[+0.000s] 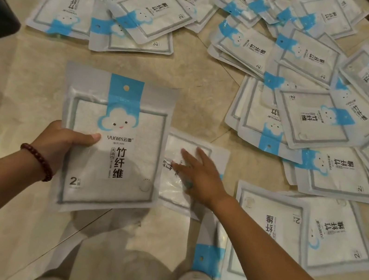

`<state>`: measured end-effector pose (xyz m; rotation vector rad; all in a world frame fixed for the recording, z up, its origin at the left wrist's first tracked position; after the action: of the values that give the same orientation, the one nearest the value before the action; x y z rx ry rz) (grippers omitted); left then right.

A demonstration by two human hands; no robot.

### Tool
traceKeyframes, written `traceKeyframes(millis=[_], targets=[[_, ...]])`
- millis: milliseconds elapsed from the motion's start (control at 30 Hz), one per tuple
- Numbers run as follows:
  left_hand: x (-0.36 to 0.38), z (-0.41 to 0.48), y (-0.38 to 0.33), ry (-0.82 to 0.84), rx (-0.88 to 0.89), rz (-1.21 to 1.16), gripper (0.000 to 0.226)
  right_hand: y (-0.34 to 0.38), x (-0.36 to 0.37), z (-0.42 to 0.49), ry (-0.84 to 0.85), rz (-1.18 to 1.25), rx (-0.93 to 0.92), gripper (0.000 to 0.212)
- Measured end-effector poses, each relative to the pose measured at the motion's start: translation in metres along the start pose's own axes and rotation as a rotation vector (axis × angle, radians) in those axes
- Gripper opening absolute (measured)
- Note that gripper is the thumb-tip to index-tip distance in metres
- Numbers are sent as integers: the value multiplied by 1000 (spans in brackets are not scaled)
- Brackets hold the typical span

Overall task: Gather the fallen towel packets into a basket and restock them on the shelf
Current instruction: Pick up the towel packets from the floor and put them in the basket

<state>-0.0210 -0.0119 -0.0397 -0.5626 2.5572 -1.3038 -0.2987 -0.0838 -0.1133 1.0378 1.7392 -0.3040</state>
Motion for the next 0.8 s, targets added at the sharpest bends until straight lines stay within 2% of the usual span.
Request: traceKeyframes(millis=[67, 200, 267, 333, 400, 500, 667, 733, 800], targets=[[-5, -2, 2, -19, -9, 25, 18, 3, -15, 6, -104, -5, 12, 37], [-16, -5, 7, -53, -10, 43, 16, -7, -26, 15, -239, -157, 201, 31], [-19, -5, 9, -63, -11, 41, 16, -12, -22, 11, -293, -96, 376, 46], [-21, -4, 13, -74, -11, 39, 16, -9, -14, 0, -371, 65, 571, 69], [-22, -1, 15, -82, -16, 46, 16, -7, 2, -10, -348, 250, 696, 91], [-22, 2, 18, -79, -19, 65, 16, -6, 25, -15, -193, 279, 606, 97], [-24, 2, 17, -72, 2, 39, 18, -24, 16, -3, -102, 133, 388, 81], [-24, 1, 16, -65, 0, 29, 19, -26, 4, 5, -135, 62, 397, 73], [-25, 1, 17, -61, -9, 34, 19, -24, -7, 9, -256, 2, 463, 67]])
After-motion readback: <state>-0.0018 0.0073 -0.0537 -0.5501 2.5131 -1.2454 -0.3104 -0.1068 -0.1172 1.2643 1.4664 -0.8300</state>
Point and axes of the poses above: each hand's wrist, its own z-axis towards the middle knuckle, its own x-axis out of the palm, y = z × x, the point moved 4 cm from there along z, towards the middle knuckle, and after that the axes turned 2 degrees about -z, right-handed, at the moved point
